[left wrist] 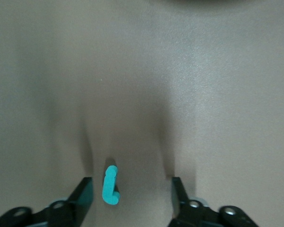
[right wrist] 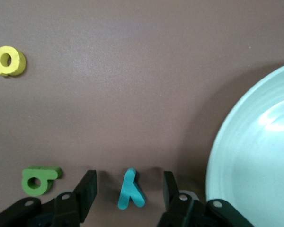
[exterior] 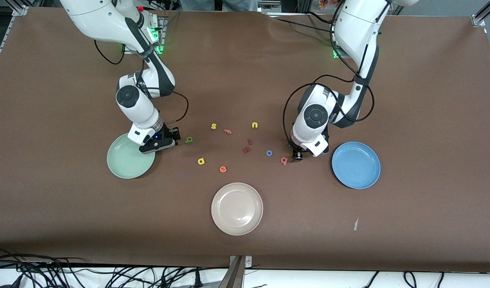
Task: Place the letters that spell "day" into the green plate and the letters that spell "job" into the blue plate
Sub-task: 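Drop the teal y on the green plate while the left gripper drops hook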
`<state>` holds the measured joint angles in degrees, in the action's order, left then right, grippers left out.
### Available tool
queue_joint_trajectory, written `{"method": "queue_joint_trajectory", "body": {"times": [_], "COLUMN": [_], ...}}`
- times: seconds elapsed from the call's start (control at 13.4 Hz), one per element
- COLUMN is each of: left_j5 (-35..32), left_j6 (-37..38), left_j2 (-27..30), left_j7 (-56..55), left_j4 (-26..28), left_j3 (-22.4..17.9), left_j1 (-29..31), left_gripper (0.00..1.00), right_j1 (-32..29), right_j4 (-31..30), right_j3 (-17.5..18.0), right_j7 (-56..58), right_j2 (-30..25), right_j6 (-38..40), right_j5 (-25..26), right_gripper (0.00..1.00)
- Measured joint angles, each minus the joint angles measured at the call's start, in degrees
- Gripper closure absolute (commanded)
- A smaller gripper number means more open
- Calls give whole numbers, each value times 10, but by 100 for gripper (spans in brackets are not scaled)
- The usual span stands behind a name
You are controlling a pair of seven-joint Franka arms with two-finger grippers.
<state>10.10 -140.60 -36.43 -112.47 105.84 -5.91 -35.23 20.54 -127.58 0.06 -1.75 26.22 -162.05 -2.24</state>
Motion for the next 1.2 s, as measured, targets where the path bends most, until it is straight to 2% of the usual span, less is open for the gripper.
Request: {"method": "queue_joint_trajectory", "body": {"times": [0.15, 0.22, 0.3, 0.67, 0.82, 1.12, 1.2], "left_j5": [0, 1, 2, 11, 11, 11, 8], "left_j6": [-4, -9, -9, -9, 9, 181, 208], "left_j2": [-8, -9, -9, -9, -8, 15, 28], "left_j7": [-2, -4, -6, -4, 40, 261, 336], "left_j4": [-1, -2, -4, -6, -10, -56, -59], "left_j3": [2, 2, 1, 1, 0, -5, -5], "left_j1": [0, 1, 1, 3, 4, 56, 74], "left_gripper": [67, 80, 100, 100, 100, 100, 100], "right_j1": [0, 0, 0, -1, -1, -1, -1], "right_j4": [-4, -5, -5, -6, -7, -7, -8], "right_j3": [0, 0, 0, -2, -1, 0, 0], "right_j7": [-1, -1, -1, -3, -4, -4, -4], "right_j2": [4, 4, 4, 3, 2, 0, -1], "right_j6": [-7, -10, -10, -11, -11, -12, -11], "right_j5": [0, 0, 0, 0, 0, 0, 0], "right_gripper": [42, 43, 47, 62, 72, 100, 100]}}
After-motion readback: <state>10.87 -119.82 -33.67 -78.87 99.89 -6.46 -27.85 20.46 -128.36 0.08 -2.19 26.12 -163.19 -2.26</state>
